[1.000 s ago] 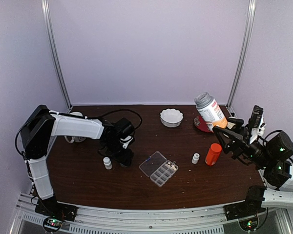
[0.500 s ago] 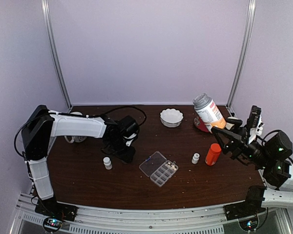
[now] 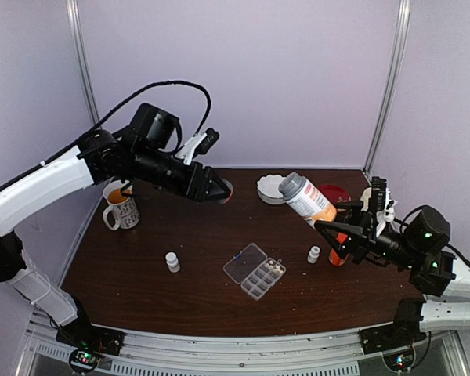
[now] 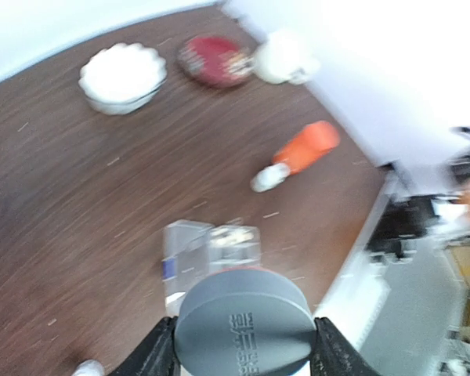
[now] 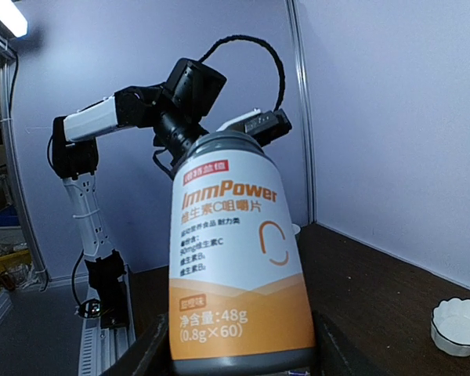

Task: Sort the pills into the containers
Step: Close the lid of the pill bottle.

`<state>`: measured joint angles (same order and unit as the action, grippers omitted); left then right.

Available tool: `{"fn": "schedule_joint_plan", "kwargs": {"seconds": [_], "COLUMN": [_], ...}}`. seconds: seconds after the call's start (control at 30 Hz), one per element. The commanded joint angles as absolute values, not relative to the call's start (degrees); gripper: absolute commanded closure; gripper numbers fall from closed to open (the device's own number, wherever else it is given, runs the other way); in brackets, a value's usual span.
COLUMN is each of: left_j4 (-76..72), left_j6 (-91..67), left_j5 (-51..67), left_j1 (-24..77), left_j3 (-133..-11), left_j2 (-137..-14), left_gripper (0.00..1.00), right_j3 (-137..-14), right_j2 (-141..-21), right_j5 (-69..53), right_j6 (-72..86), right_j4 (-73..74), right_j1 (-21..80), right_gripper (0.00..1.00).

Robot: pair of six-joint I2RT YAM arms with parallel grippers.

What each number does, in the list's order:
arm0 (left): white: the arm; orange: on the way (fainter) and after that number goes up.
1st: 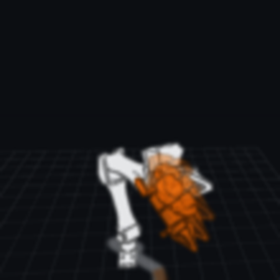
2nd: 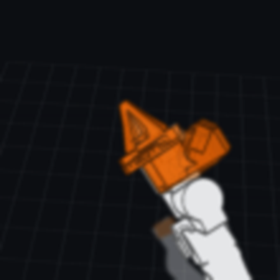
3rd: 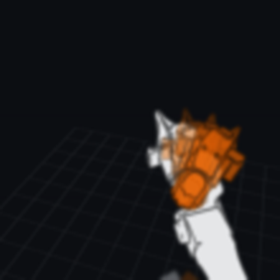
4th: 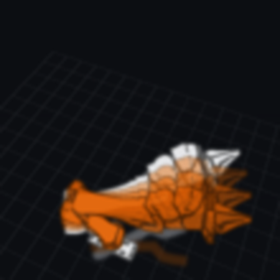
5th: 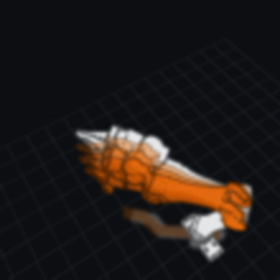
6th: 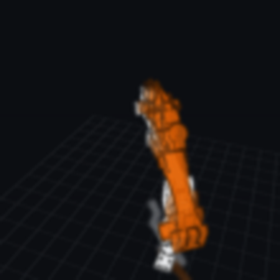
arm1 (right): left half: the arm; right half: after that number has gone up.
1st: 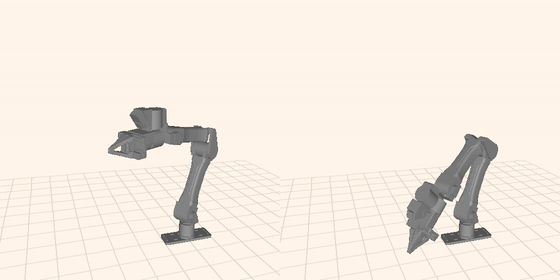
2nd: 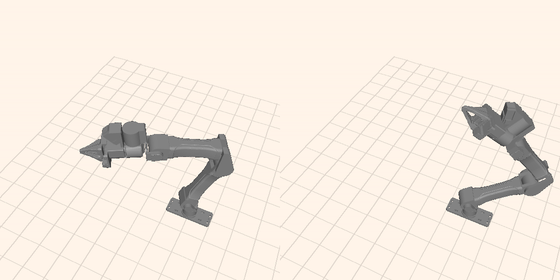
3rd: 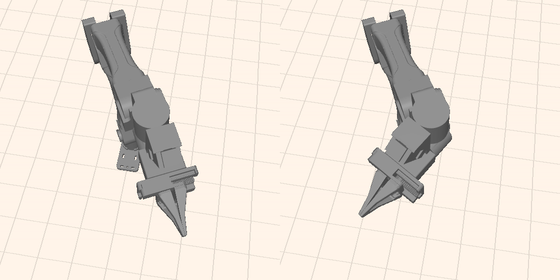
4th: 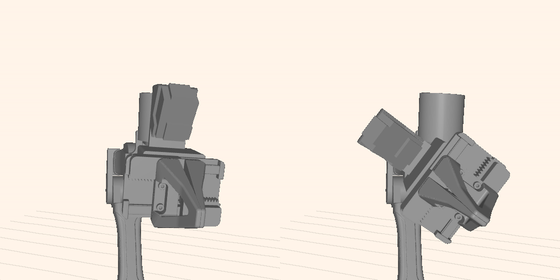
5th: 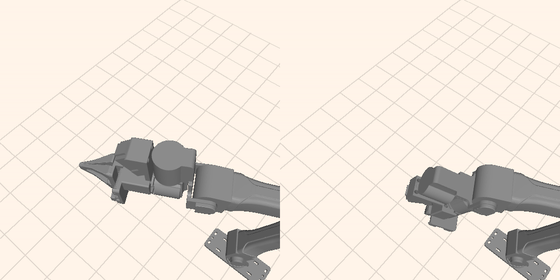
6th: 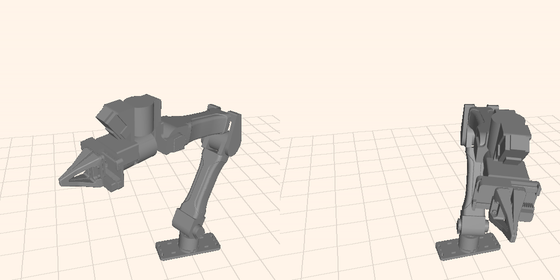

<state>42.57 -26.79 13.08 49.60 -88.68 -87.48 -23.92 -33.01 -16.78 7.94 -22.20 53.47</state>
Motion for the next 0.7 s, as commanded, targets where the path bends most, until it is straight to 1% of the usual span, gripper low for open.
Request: {"fn": "schedule_joint_plan", "kwargs": {"seconds": [0.0,0.1,0.2,0.47,0.67], "left_j4": [33.82,24.84,18.78,9.34,6.14], "left_j6": [-32.2,-37.7,-41.61,-48.55,-51.28], "left_j5": [32.94,39.4,42.14,45.98,47.03], "left_j1": [49.66,49.75,49.83,50.83,51.46], "left_j3": [-88.67,-85.62,-83.48,-81.19,-80.86], "left_j2": [-84.32,-82.05,-80.52,-79.82,-79.82], "left_gripper": [0.53,0.54,0.54,0.55,0.55], "right_j3": [-27.75,-29.48,-30.91,-33.27,-34.27], "right_j2": [-36.0,-38.19,-39.95,-43.68,-45.44], "right_j5": [-23.32,-25.61,-27.32,-29.88,-30.59], "right_j6": [9.11,9.62,9.92,10.37,10.46], "right_j4": [-26.46,-27.45,-27.98,-29.63,-29.93], "right_j1": [53.61,53.61,53.7,53.92,54.22], "right_gripper": [1.0,1.0,1.0,1.0,1.0]}}
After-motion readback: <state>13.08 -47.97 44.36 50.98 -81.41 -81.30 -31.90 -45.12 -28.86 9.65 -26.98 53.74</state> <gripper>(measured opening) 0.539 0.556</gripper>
